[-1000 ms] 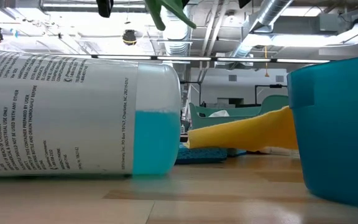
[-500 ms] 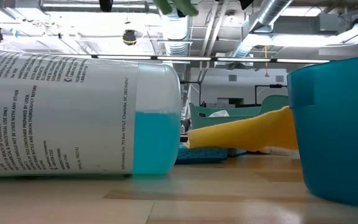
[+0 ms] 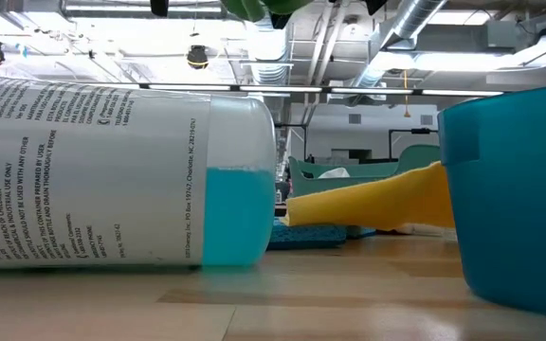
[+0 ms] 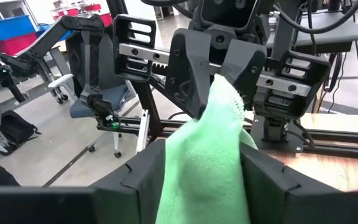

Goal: Pick & Place Kitchen Items
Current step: Put the green towel into the big green bin

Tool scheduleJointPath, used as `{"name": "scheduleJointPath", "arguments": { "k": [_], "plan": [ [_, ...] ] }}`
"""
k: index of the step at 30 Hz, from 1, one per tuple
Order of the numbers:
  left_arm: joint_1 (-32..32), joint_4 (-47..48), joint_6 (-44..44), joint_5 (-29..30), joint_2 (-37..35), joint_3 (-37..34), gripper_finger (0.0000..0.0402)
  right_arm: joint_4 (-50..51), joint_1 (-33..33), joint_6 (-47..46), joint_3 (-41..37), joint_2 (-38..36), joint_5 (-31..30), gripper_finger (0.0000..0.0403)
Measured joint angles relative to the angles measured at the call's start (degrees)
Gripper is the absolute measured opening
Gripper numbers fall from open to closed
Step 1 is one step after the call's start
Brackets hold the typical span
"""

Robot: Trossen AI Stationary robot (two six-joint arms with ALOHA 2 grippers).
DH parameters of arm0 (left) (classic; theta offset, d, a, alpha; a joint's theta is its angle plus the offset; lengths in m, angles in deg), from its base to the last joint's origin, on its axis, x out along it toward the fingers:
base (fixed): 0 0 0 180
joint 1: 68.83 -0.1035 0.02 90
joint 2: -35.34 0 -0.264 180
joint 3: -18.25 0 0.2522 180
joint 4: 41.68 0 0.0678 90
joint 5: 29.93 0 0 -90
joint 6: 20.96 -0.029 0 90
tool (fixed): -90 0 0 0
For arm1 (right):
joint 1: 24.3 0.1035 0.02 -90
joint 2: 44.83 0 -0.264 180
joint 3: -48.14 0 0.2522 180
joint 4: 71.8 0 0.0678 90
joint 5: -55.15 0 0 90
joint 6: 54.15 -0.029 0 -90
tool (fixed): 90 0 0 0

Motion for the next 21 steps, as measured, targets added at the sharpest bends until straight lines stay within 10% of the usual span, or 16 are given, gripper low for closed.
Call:
{"name": "scheduleJointPath", "arguments": {
  "k": [21],
  "plan": [
    [0.0, 0.2, 0.0, 0.4, 0.0, 0.0, 0.0000, 0.9, 0.0, -2.1, 0.0, 0.0, 0.0, 0.0009]
  ]
}}
